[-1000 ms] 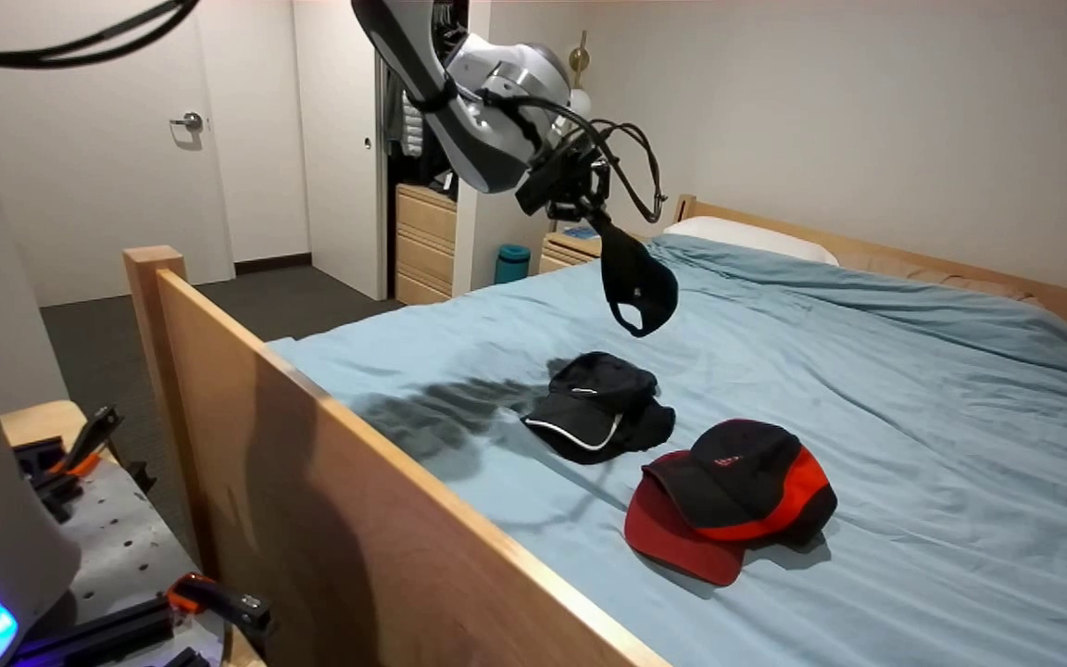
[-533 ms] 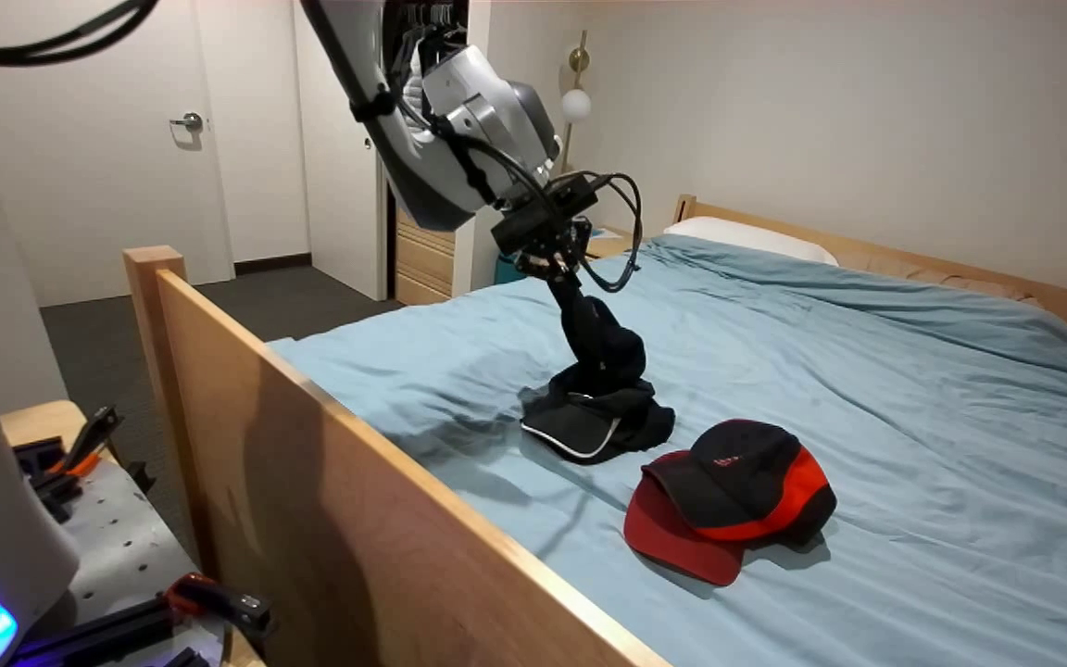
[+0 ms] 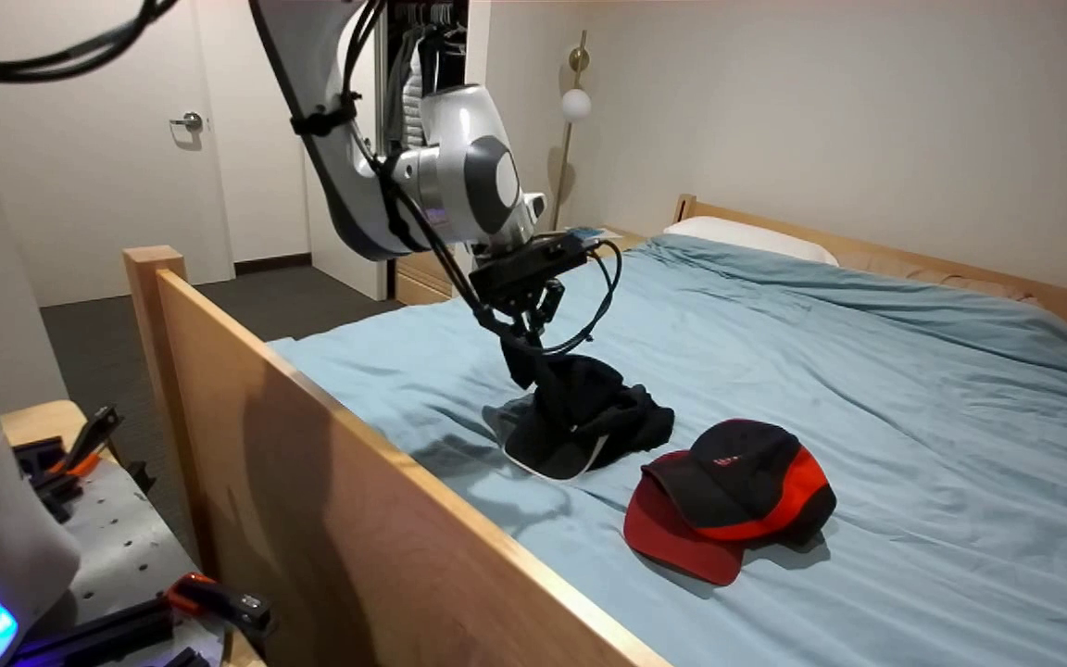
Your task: Put the left and right caps on the middle cap one at a time
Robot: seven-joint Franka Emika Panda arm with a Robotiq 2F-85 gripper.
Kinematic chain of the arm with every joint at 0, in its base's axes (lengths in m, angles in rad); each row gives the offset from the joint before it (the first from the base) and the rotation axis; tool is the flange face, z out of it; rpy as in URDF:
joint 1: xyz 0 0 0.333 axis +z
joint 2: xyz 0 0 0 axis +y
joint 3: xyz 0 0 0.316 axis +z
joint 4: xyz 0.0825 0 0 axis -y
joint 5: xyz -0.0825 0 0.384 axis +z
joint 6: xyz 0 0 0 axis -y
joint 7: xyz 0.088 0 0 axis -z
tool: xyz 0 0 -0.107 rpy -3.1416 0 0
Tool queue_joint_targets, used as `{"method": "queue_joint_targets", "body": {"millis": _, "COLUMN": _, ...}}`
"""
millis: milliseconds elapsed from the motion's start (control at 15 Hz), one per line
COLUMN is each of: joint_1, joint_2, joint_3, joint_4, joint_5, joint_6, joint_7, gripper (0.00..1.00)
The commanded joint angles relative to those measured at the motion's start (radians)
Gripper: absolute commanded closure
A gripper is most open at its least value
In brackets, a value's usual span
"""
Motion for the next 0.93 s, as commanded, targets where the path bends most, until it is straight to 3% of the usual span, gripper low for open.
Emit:
{"method": "queue_joint_targets", "body": {"millis": 0, "joint_1": -0.208, "joint_2": 0.042, "joint_3": 0.218, "joint_4": -0.017, "joint_5": 0.209, "joint_6": -0.137, "joint_7": -0.269, "gripper": 0.99}}
{"method": "queue_joint_targets", "body": {"millis": 267, "joint_1": -0.380, "joint_2": 0.024, "joint_3": 0.366, "joint_4": 0.084, "joint_5": 0.520, "joint_6": -0.364, "joint_7": -0.563, "gripper": 0.99}}
{"method": "queue_joint_targets", "body": {"millis": 333, "joint_1": -0.405, "joint_2": 0.034, "joint_3": 0.387, "joint_4": 0.133, "joint_5": 0.587, "joint_6": -0.421, "joint_7": -0.617, "gripper": 0.69}}
{"method": "queue_joint_targets", "body": {"millis": 467, "joint_1": -0.434, "joint_2": 0.055, "joint_3": 0.409, "joint_4": 0.224, "joint_5": 0.679, "joint_6": -0.537, "joint_7": -0.710, "gripper": 0.62}}
{"method": "queue_joint_targets", "body": {"millis": 533, "joint_1": -0.288, "joint_2": 0.046, "joint_3": 0.262, "joint_4": 0.265, "joint_5": 0.784, "joint_6": -0.573, "joint_7": -0.782, "gripper": 0.57}}
{"method": "queue_joint_targets", "body": {"millis": 867, "joint_1": -0.105, "joint_2": 0.070, "joint_3": 0.056, "joint_4": 0.419, "joint_5": 1.002, "joint_6": -0.742, "joint_7": -0.844, "gripper": 0.23}}
